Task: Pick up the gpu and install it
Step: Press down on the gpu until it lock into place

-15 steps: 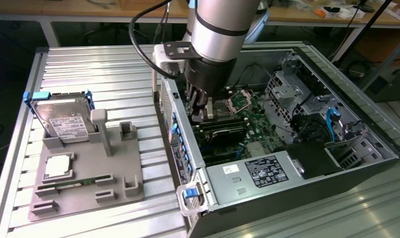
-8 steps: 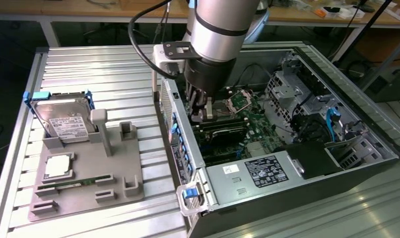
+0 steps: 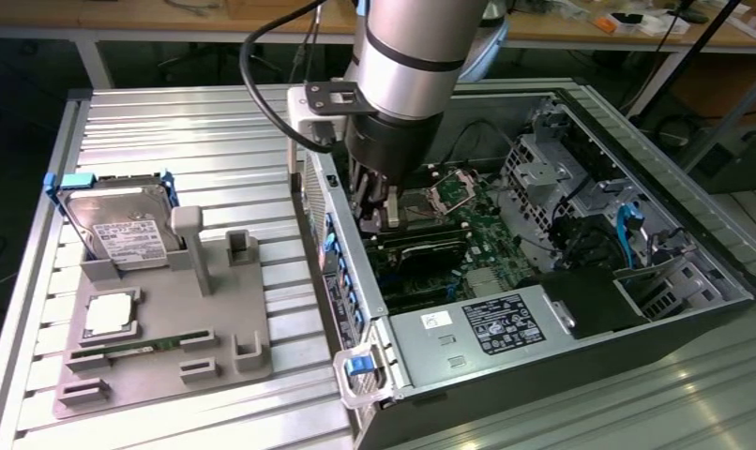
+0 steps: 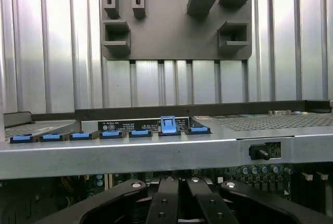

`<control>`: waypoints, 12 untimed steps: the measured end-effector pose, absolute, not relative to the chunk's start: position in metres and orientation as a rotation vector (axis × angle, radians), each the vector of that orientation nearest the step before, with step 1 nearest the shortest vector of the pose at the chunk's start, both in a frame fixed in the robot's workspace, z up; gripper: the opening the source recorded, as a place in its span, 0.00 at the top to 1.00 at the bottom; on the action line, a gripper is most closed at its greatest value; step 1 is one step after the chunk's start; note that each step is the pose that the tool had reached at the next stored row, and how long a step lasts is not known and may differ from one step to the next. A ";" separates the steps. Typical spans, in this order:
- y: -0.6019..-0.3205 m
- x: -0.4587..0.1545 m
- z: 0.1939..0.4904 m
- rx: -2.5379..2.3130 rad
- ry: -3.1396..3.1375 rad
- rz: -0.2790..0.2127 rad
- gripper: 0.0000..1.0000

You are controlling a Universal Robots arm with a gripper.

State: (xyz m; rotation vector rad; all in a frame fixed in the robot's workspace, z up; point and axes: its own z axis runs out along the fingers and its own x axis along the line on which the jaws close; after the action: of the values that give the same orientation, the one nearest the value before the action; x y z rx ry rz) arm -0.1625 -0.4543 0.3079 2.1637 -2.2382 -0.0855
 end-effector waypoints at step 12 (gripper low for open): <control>-0.454 -0.153 0.318 2.166 -2.240 -0.093 0.89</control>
State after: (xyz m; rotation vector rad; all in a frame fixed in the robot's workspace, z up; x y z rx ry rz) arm -0.1531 -0.4542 0.3181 2.1664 -2.2405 -0.0932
